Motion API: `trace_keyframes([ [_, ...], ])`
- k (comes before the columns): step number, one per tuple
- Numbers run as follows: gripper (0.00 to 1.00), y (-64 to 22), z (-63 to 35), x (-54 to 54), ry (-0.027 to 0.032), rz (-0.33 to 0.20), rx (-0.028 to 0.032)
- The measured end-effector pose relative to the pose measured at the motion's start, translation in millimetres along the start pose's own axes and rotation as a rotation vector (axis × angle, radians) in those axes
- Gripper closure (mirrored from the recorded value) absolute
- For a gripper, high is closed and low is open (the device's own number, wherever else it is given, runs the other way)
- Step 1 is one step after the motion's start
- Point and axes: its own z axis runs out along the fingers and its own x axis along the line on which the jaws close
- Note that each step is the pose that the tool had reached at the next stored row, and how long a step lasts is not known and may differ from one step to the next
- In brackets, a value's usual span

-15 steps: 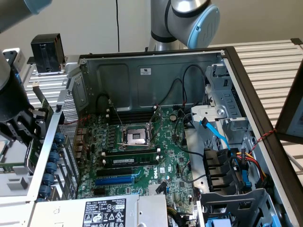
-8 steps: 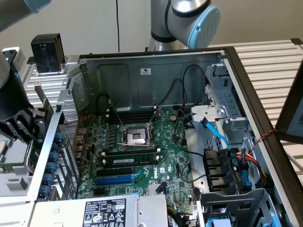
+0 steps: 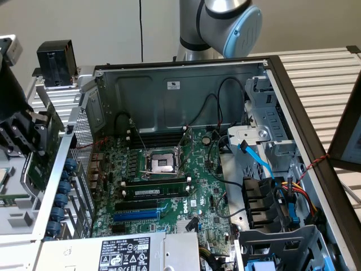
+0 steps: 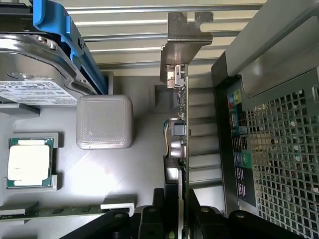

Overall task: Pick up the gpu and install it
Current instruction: 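Pick up the gpu and move the gpu toward the slot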

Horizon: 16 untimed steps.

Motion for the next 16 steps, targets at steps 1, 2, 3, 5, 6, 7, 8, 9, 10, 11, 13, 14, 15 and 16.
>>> trace_keyframes([
  [1, 0.72, 0.7, -4.7, -0.4, 0.0000, 0.000, -0.0001],
  [2, 0.72, 1.3, -9.1, -0.8, 0.0000, 0.000, -0.0002],
  [3, 0.72, 1.9, -13.6, -1.2, 0.0002, 0.000, 0.0000],
  [5, 0.72, 3.2, -22.5, -2.0, 0.0001, 0.000, -0.0002],
  [6, 0.72, 3.8, -27.1, -2.4, 0.0003, 0.000, -0.0001],
  [7, 0.72, 4.5, -31.5, -2.8, 0.0001, 0.000, -0.0002],
  [8, 0.72, 5.1, -36.1, -3.3, 0.0003, 0.000, -0.0001],
  [9, 0.72, 5.7, -40.4, -3.8, 0.0003, 0.000, -0.0001],
  [10, 0.72, 6.4, -44.9, -4.8, 0.0004, 0.000, -0.0002],
  [11, 0.72, 7.0, -49.1, -5.8, 0.0006, 0.000, -0.0001],
  [13, 0.72, 8.6, -58.2, -8.6, 0.0020, -0.001, -0.0001],
  [14, 0.72, 9.2, -61.8, -10.2, 0.0042, -0.001, 0.0002],
  [15, 0.72, 9.8, -65.0, -11.6, 0.0076, -0.001, 0.0005],
  [16, 0.72, 10.3, -67.6, -12.8, 0.0113, 0.000, 0.0009],
])
